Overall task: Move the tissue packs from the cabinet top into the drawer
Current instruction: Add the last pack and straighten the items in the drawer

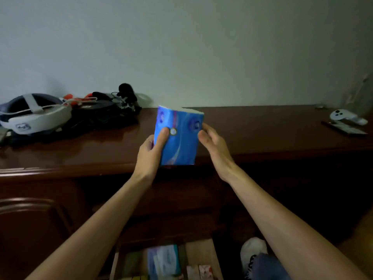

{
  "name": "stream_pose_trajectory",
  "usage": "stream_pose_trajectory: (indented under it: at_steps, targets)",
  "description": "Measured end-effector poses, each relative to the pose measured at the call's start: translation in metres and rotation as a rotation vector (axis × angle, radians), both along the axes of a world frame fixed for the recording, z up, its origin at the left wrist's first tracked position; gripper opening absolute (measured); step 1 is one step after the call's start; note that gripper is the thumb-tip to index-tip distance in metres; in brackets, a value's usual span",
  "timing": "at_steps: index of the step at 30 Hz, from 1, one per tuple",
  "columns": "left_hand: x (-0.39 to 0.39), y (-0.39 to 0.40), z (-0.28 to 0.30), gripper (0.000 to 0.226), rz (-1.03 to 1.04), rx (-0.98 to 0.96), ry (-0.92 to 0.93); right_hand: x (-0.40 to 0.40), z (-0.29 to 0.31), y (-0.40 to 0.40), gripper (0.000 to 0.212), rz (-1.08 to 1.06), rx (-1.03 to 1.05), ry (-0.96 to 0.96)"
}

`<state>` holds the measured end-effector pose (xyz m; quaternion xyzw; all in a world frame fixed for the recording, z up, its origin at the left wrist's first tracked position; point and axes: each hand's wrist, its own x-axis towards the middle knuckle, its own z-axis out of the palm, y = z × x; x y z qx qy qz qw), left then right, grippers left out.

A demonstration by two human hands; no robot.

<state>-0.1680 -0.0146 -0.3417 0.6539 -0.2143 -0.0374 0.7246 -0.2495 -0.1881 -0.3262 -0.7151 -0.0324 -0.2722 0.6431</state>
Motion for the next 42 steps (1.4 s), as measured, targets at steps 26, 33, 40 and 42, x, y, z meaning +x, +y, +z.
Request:
stream_pose_trajectory:
  at_steps: [26,33,40,42]
  targets:
    - [-0.06,0.197,-0.382,0.033,0.342,0.932,0.309,0.054,-0.425,0.189,0.052,0.016,0.379,1.242]
    - [-0.063,0.201,-0.416,0.069,0.215,0.985,0.365,0.109,-0.468,0.195,0.068,-0.006,0.067,1.173]
    - [-0.064,0.189,-0.435,0.079,0.193,1.058,0.287,0.107,-0.492,0.183,0.058,0.077,-0.294,1.184]
    - [-0.067,0.188,-0.438,0.076,0.182,1.096,0.28,0.107,-0.489,0.181,0.053,0.122,-0.266,1.189]
